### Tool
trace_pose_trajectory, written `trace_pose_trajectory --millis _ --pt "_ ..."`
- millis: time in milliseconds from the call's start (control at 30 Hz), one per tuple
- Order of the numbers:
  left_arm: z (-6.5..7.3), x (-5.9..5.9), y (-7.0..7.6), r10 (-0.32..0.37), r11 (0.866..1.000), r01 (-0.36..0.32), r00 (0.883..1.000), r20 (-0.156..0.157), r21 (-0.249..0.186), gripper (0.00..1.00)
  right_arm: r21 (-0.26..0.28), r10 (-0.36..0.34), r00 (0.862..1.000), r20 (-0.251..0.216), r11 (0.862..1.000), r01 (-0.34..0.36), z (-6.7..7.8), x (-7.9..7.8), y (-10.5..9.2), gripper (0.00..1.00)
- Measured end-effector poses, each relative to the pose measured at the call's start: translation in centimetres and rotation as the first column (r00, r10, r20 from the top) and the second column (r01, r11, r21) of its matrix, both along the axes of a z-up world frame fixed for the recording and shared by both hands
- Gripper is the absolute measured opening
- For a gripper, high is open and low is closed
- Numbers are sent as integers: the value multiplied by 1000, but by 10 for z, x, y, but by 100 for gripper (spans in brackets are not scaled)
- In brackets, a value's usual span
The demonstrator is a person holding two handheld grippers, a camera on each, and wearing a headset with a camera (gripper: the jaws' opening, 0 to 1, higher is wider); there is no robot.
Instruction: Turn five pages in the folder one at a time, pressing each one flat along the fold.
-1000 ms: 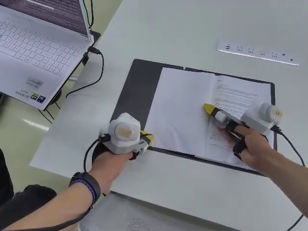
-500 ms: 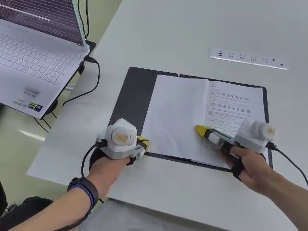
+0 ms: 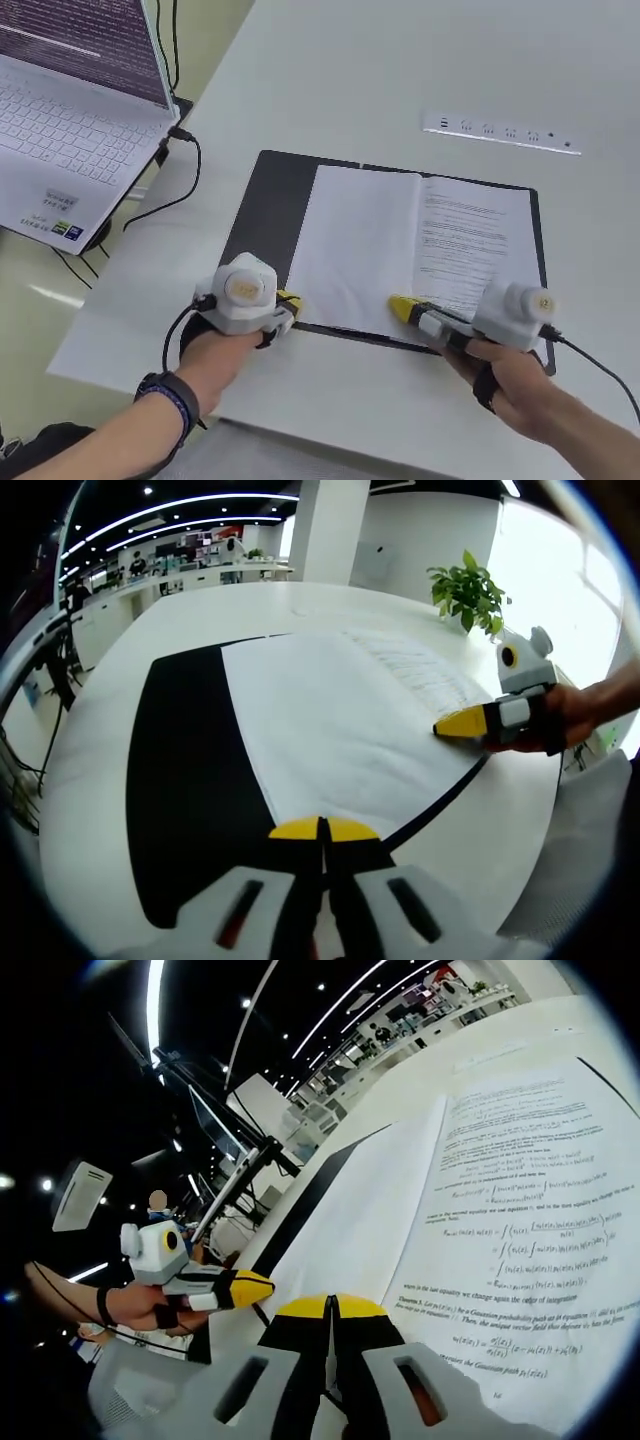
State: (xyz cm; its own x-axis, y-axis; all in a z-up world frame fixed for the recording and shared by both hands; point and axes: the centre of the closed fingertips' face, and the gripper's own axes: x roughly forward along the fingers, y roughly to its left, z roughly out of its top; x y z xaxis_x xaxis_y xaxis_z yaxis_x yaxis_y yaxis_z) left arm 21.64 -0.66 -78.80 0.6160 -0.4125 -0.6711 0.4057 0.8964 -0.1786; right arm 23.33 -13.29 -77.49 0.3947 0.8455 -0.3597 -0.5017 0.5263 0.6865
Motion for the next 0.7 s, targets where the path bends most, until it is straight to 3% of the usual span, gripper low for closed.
trace_pose_trajectory --millis 333,700 --pt "0 0 1 -7 1000 7 1000 0 -1 0 -2 16 1000 -10 1000 -16 -2 -24 2 0" --pt "0 1 1 -11 1000 11 1000 0 0 0 -7 21 999 -31 1000 -21 -3 -38 4 0"
